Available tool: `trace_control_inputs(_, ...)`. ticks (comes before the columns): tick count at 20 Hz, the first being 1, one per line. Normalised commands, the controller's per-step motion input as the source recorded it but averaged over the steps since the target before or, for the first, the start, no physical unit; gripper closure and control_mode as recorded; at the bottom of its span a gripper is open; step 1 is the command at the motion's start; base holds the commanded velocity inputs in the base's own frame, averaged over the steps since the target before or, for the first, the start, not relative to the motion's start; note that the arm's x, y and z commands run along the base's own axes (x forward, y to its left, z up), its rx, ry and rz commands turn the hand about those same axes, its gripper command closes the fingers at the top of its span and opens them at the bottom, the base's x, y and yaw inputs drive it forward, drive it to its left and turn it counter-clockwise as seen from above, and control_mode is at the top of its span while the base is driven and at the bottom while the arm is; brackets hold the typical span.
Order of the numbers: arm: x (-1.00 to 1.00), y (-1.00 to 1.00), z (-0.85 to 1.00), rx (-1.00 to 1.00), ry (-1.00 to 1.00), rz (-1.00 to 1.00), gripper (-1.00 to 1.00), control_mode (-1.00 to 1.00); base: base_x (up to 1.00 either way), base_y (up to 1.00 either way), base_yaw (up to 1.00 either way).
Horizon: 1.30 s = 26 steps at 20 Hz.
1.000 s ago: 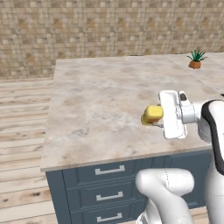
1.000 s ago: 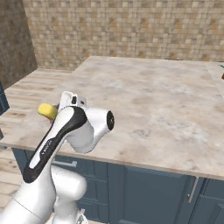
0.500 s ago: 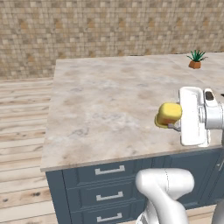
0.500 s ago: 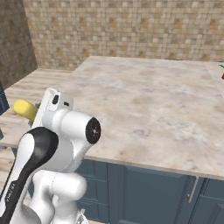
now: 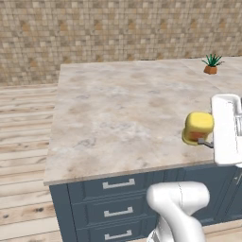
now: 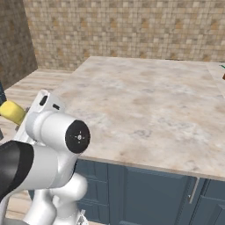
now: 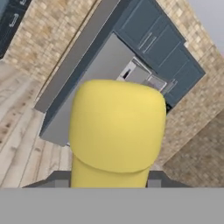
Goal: Place the condiment bottle and mustard from the counter to the top shelf of the fridge. If the existing items in the fridge are on the top shelf, move them to other shelves.
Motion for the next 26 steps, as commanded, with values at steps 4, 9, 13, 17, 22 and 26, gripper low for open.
trace_control_inputs(4, -0.07, 0.06, 0.00, 0.01, 0.00, 0.04, 1.00, 1.00, -0.12, 0.04, 0.08)
trace_control_inputs(9, 0.00, 0.00, 0.00, 0.00, 0.00, 0.00, 1.00, 1.00, -0.65, 0.33, 0.79)
trace_control_inputs(13, 0.00, 0.00, 0.00, 0.00, 0.00, 0.00, 1.00, 1.00, -0.24, 0.46, 0.99)
trace_control_inputs(17, 0.00, 0.00, 0.00, 0.00, 0.00, 0.00, 1.00, 1.00, -0.03, 0.55, 0.93)
trace_control_inputs(22, 0.00, 0.00, 0.00, 0.00, 0.00, 0.00, 1.00, 1.00, 0.62, 0.78, 0.63)
trace_control_inputs(26, 0.00, 0.00, 0.00, 0.00, 0.00, 0.00, 1.00, 1.00, 1.00, 0.66, 0.29)
